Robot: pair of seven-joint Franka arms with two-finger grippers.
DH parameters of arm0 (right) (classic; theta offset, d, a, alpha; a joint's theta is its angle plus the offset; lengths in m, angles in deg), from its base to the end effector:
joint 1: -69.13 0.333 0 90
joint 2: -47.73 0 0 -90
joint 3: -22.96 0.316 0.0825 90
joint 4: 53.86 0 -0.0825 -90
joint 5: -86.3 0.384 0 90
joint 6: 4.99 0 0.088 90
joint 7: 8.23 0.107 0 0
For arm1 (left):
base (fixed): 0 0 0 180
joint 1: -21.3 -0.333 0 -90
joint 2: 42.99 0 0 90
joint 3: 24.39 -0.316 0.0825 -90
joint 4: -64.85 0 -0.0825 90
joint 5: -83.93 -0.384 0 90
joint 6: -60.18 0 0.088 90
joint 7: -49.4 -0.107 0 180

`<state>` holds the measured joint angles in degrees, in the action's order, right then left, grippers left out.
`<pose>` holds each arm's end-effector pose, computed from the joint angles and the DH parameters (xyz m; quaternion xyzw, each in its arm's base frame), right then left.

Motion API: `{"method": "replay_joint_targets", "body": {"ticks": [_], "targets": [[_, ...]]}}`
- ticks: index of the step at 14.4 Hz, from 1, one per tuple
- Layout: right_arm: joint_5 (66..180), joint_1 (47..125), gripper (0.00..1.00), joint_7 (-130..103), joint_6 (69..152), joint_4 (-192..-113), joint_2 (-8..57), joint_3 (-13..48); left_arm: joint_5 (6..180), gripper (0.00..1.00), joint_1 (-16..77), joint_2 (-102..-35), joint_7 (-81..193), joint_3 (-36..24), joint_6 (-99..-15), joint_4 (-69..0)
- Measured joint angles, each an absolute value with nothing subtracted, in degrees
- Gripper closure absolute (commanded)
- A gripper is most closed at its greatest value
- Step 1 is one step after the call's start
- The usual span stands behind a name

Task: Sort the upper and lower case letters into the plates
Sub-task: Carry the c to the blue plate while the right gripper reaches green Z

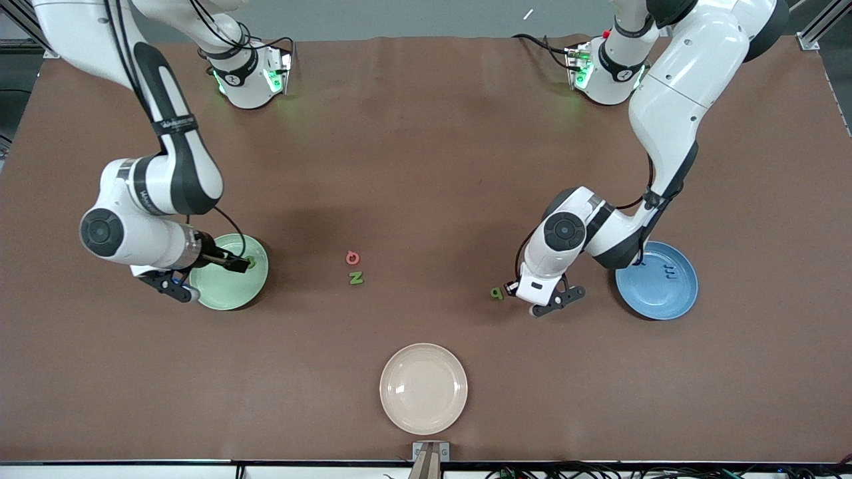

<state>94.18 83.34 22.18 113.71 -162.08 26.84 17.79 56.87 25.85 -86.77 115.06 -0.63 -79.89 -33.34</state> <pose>0.5982 0.1049 0.3004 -0.9704 0.2205 0.0979 0.0083 0.6055 -0.2948 0.1783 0.9791 0.2009 0.0308 0.0119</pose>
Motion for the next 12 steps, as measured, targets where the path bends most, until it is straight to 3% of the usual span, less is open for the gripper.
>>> {"method": "replay_joint_targets", "body": {"ticks": [4,7,12], "targets": [[94.2,92.1,0.00,22.8,119.0,-161.8,25.6,18.5,56.3,0.88,25.3,-86.4,113.9,-1.1,-79.3,-32.1],[94.1,97.8,0.01,22.5,125.9,-160.5,22.1,18.6,56.3,0.88,23.6,-83.4,108.5,-1.1,-73.9,-31.3],[94.0,101.8,0.10,18.1,137.3,-159.1,14.9,18.5,56.4,0.88,12.9,-77.6,96.7,4.0,-69.8,-34.6]]}}
